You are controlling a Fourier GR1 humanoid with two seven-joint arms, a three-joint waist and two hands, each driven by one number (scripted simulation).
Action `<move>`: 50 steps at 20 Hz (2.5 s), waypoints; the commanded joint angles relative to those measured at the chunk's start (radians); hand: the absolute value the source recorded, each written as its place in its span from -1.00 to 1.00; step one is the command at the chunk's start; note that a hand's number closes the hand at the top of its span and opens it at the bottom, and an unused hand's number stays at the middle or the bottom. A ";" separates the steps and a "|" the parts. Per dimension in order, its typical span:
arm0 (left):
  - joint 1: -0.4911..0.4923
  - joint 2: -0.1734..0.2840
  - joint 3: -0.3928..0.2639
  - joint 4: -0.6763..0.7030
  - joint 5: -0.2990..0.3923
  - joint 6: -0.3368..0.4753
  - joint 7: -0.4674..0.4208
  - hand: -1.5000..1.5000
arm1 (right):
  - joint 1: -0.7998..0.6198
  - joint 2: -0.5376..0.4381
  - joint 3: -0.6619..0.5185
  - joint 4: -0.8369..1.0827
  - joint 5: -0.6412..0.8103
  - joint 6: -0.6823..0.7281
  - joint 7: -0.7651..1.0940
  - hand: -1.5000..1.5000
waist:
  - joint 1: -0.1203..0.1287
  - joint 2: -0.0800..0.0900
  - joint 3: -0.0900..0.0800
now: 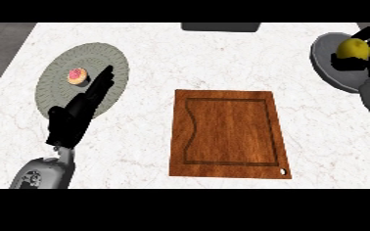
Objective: Pick the lemon from the cutting board and place it in the pan
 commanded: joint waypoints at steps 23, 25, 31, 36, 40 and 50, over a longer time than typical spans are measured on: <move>-0.019 -0.007 0.011 0.003 0.002 -0.036 -0.008 0.00 | -0.081 -0.113 -0.370 0.272 -0.330 0.217 -0.311 -1.00 | 0.031 0.021 0.009; -0.024 -0.006 0.013 0.008 -0.004 -0.033 -0.009 0.00 | -0.076 -0.143 -0.419 0.276 -0.382 0.278 -0.339 -1.00 | 0.026 0.022 0.009; -0.031 -0.017 0.018 -0.004 -0.009 -0.016 0.014 0.00 | 0.007 -0.211 -0.504 0.304 -0.477 0.498 -0.447 -1.00 | 0.015 0.016 0.007; -0.043 -0.040 0.007 0.042 -0.037 -0.002 -0.010 0.00 | 0.064 -0.179 -0.525 0.300 -0.511 0.587 -0.586 -1.00 | 0.007 0.011 0.005; -0.039 -0.018 0.018 -0.027 -0.029 -0.010 0.053 0.00 | 0.201 -0.186 -0.547 0.298 -0.536 0.648 -0.751 -1.00 | -0.001 0.004 0.005; 0.026 -0.040 0.030 -0.003 -0.037 -0.029 -0.002 0.00 | 0.324 -0.141 -0.534 0.301 -0.579 0.732 -0.889 -1.00 | -0.017 -0.005 0.001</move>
